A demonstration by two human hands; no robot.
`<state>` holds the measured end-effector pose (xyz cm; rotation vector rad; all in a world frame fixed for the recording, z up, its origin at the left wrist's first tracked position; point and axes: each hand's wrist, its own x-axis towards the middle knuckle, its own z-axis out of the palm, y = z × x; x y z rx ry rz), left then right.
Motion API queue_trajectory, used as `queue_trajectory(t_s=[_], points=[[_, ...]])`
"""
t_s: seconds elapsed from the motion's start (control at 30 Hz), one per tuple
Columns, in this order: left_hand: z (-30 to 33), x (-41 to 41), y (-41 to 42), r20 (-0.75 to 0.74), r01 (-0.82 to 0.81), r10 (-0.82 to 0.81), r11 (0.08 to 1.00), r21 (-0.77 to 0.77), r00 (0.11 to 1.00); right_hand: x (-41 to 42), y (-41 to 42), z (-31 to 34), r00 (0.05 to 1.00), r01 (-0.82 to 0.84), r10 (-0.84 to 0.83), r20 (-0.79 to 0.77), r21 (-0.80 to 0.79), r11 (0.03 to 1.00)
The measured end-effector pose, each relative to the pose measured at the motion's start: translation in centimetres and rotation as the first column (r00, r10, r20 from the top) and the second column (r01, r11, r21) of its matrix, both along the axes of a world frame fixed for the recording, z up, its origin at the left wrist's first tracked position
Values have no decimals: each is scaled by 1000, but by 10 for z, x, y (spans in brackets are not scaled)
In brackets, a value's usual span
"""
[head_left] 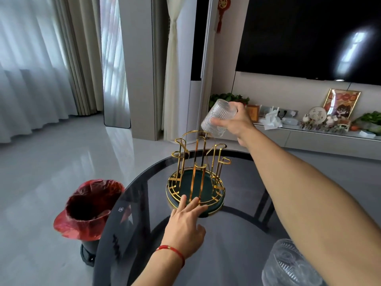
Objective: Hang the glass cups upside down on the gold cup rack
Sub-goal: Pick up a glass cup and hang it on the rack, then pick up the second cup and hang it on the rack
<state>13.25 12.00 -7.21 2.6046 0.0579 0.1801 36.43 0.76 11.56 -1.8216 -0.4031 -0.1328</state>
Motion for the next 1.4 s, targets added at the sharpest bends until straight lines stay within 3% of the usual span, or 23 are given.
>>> queue_trajectory(t_s=[0.1,0.2,0.4,0.77,0.87,1.0,1.07,1.13,1.3,1.4], points=[[0,-1,-5,-4,-3,3,999,-34,1000,6,4,-7,994,-109,107,-24,-133,985],[-3,-1,-6,-25,11,-12,999,-41,1000,10,4,-20,986,-163,168,-19,-365,917],[1,-2,-5,-42,26,-27,999,-29,999,13,16,-37,966,-251,243,-88,-545,800],[6,-4,-5,-63,13,-11,999,39,998,1,19,-44,970,-207,239,-40,-652,730],[5,-8,-8,-43,21,-16,994,108,999,-21,-7,-33,979,-129,204,28,-689,713],[15,-22,-20,61,-7,-4,986,166,998,-82,-75,-15,961,27,217,170,-841,541],[22,-29,-29,135,11,-32,989,150,990,-121,-109,-10,947,29,269,175,-882,470],[30,-36,-41,201,39,-57,995,91,978,-163,-134,-11,938,-8,322,129,-920,391],[43,-58,-68,205,84,-74,996,-40,976,-250,-169,-41,918,-199,358,-170,-979,43],[46,-73,-74,207,122,-126,992,31,970,-265,-174,-58,918,-138,365,-156,-988,-75]])
